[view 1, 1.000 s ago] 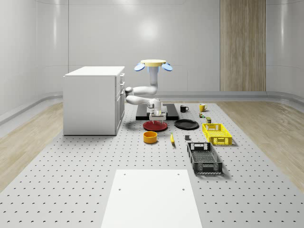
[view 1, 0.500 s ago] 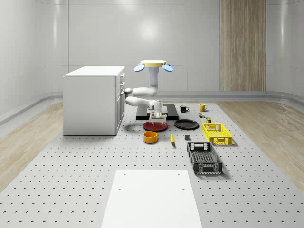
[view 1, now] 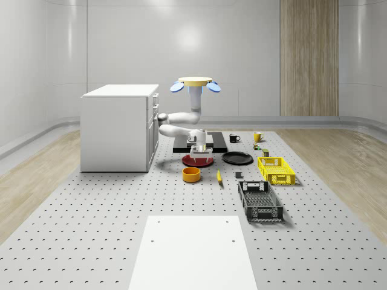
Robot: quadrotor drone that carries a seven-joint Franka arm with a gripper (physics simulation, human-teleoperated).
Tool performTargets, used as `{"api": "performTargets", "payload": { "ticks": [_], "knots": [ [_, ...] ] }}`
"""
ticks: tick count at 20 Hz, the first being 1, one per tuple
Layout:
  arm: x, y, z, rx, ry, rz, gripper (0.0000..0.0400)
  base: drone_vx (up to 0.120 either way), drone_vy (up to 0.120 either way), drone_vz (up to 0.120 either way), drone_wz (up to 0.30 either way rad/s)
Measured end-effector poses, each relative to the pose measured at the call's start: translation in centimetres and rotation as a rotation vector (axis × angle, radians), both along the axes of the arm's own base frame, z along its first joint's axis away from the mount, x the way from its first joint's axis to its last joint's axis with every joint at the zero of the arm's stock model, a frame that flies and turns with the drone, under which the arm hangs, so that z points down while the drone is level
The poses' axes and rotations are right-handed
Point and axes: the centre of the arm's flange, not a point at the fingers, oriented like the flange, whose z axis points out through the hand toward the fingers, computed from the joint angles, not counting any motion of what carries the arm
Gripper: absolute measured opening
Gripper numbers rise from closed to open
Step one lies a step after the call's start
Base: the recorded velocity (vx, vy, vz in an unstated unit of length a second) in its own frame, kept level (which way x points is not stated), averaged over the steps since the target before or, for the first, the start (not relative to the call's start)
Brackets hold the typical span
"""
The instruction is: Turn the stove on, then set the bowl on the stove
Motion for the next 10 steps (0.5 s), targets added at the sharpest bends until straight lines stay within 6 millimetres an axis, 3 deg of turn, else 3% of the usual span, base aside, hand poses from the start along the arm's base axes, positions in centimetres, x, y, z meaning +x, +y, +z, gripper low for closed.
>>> {"api": "performTargets", "payload": {
  "ticks": [3,5,10],
  "knots": [
    [0.0,0.0,0.0,0.0,0.0,0.0,0.04,0.12,0.0,-0.12,0.0],
    [0.0,0.0,0.0,0.0,0.0,0.0,0.04,0.12,0.0,-0.04,0.0],
    [0.0,0.0,0.79,0.0,0.0,0.0,0.04,0.0,0.0,0.0,0.0]
  ]
}}
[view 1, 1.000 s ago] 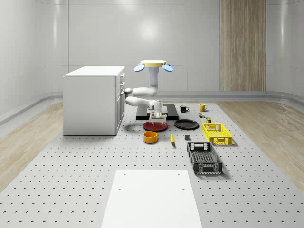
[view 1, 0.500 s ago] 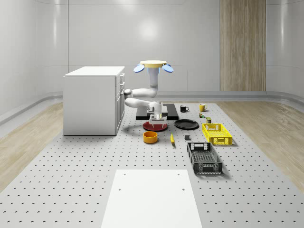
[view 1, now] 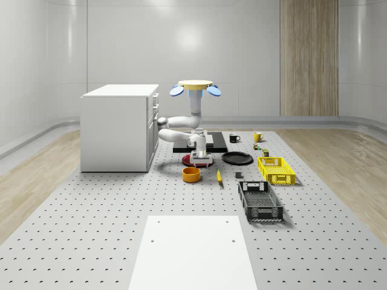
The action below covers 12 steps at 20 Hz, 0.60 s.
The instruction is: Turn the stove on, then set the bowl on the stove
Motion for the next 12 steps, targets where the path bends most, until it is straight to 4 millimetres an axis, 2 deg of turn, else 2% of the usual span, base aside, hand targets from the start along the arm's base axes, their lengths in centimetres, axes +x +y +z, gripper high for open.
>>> {"api": "performTargets", "payload": {
  "ticks": [12],
  "knots": [
    [0.0,1.3,3.0,0.0,0.0,0.0,0.04,0.0,0.0,0.0,0.0]
  ]
}}
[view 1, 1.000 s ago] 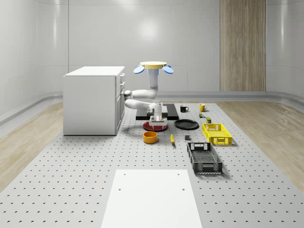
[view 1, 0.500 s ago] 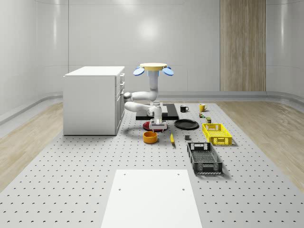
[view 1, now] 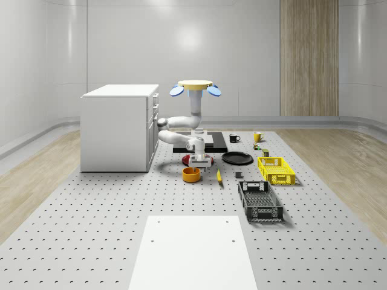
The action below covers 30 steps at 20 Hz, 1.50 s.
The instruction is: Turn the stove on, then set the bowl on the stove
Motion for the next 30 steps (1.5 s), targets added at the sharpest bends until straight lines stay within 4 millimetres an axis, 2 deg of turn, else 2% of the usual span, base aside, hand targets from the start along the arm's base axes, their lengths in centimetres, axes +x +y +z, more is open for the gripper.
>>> {"api": "performTargets", "payload": {
  "ticks": [10,18,28,30],
  "knots": [
    [1.2,0.3,1.4,0.0,0.0,0.0,0.04,0.0,0.0,0.0,0.0],
    [1.4,-0.3,2.5,0.0,0.0,0.0,0.04,0.0,0.0,0.0,0.0],
    [1.4,0.4,3.1,0.0,0.0,0.0,0.04,0.0,0.0,0.0,0.0],
    [1.4,0.4,3.1,0.0,0.0,0.0,0.0282,0.0,0.0,0.0,0.0]
  ]
}}
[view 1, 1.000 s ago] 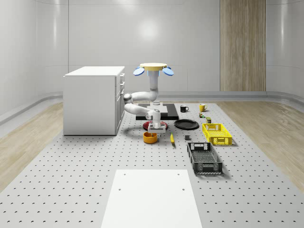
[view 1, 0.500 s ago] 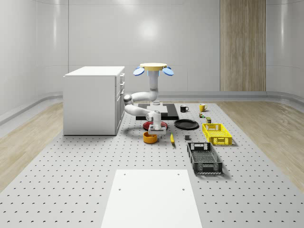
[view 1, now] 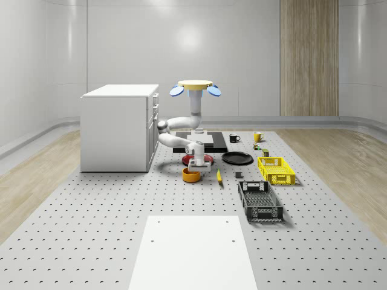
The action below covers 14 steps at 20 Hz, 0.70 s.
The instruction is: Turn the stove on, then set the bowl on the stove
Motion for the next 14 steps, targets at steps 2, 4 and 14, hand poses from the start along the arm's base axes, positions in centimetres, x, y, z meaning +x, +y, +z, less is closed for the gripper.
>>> {"api": "performTargets", "payload": {
  "ticks": [2,4,14],
  "knots": [
    [0.0,0.02,0.02,0.0,0.0,0.0,0.0211,0.0,0.0,0.0,0.0],
    [0.0,0.03,0.02,0.0,0.0,-0.003,0.0167,0.0,0.0,0.0,0.0],
    [-0.35,-0.8,-0.04,-0.011,0.006,0.06,0.0106,0.0,0.0,0.0,0.0]
  ]
}}
